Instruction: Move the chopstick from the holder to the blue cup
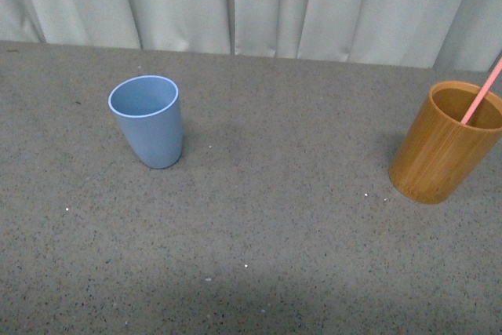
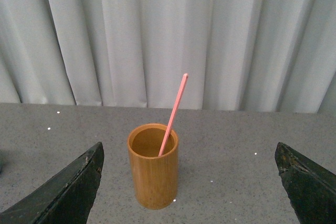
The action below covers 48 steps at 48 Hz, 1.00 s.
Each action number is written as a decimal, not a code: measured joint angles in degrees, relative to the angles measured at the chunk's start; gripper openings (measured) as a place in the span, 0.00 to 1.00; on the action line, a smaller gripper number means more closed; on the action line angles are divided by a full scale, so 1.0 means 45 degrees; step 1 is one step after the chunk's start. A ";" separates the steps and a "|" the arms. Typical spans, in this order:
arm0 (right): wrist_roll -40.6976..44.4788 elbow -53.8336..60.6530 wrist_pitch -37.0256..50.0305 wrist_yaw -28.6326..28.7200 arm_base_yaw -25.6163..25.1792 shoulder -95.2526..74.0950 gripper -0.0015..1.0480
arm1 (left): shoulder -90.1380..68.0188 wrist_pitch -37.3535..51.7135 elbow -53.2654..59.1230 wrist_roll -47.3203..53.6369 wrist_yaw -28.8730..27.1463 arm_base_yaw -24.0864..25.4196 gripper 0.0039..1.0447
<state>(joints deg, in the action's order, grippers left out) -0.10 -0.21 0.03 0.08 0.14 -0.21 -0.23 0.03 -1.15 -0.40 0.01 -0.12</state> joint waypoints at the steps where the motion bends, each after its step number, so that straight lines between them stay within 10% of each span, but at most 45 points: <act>1: 0.0000 0.0000 0.0000 -0.0005 0.0000 0.0000 0.91 | 0.0000 0.0000 0.0000 0.0000 0.0000 0.0000 0.94; 48: 0.0000 0.0000 0.0000 0.0000 0.0000 0.0000 0.91 | 0.0000 0.0000 0.0000 0.0000 0.0000 0.0000 0.94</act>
<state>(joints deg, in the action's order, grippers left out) -0.10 -0.21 0.03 0.08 0.14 -0.21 -0.23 0.03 -1.15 -0.40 0.01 -0.12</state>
